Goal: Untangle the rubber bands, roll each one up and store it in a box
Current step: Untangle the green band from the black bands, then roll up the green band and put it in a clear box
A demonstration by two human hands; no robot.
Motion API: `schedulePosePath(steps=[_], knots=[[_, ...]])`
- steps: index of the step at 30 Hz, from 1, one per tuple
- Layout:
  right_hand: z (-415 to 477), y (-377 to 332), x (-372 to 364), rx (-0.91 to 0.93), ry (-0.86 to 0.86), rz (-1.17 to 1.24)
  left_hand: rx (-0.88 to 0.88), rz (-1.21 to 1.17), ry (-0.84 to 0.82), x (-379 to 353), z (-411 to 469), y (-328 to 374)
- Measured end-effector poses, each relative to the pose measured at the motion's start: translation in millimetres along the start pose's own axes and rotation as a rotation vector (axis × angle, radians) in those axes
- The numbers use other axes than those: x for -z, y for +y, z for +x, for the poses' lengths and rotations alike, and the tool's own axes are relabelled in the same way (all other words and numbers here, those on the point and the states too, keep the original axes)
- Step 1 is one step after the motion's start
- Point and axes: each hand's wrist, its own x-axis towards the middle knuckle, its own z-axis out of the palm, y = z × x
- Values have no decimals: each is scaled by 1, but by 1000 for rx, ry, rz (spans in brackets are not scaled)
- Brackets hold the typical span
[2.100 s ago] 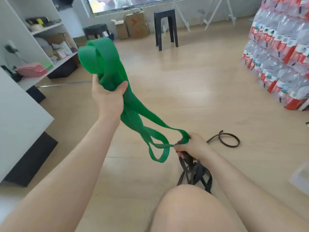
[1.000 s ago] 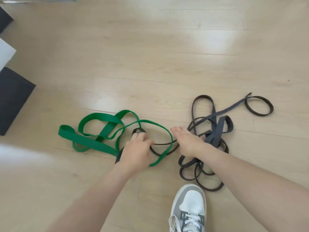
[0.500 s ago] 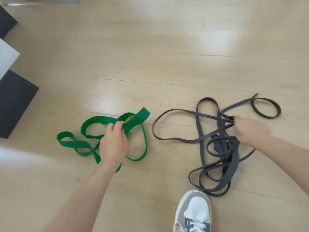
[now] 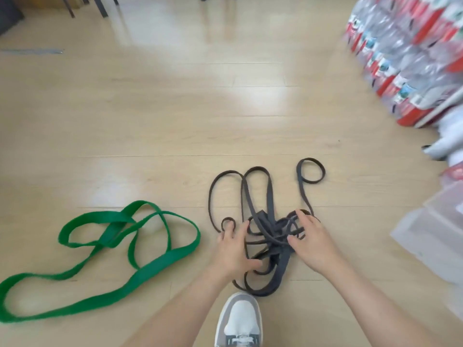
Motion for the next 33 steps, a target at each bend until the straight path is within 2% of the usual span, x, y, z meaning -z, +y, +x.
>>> schedulePosePath(steps=[3,5,8,10,12,15,17,19,22,25,27,30,33], knots=[[3,32,-5,-152,-32,259,111,-143,-88,-32,24,15],[10,44,-4,-285,-57,512,128,-134,-96,-46,31,27],[21,47,-5,-523,-143,845,77,-14,-32,-57,37,39],[30,47,-12,-532,-154,924,10,-41,-18,-57,38,49],[37,46,-23,-454,-97,848,-61,-199,-57,-58,37,64],[39,59,-15,-335,-49,592,-121,-411,-216,-62,33,90],[37,72,9,-255,-44,359,-205,-393,-281,-63,32,98],[30,88,40,-242,36,172,-308,-298,-332,-60,31,112],[11,105,70,-251,94,-3,-524,-76,-269,-39,26,141],[-11,98,90,-270,-29,-249,-516,-5,-248,2,12,156],[-19,73,109,-237,-17,-238,-508,55,-194,39,-6,161],[-32,8,138,-23,12,-130,-520,197,-60,101,-42,169],[-52,-68,166,216,-4,-168,-482,317,44,168,-92,173]])
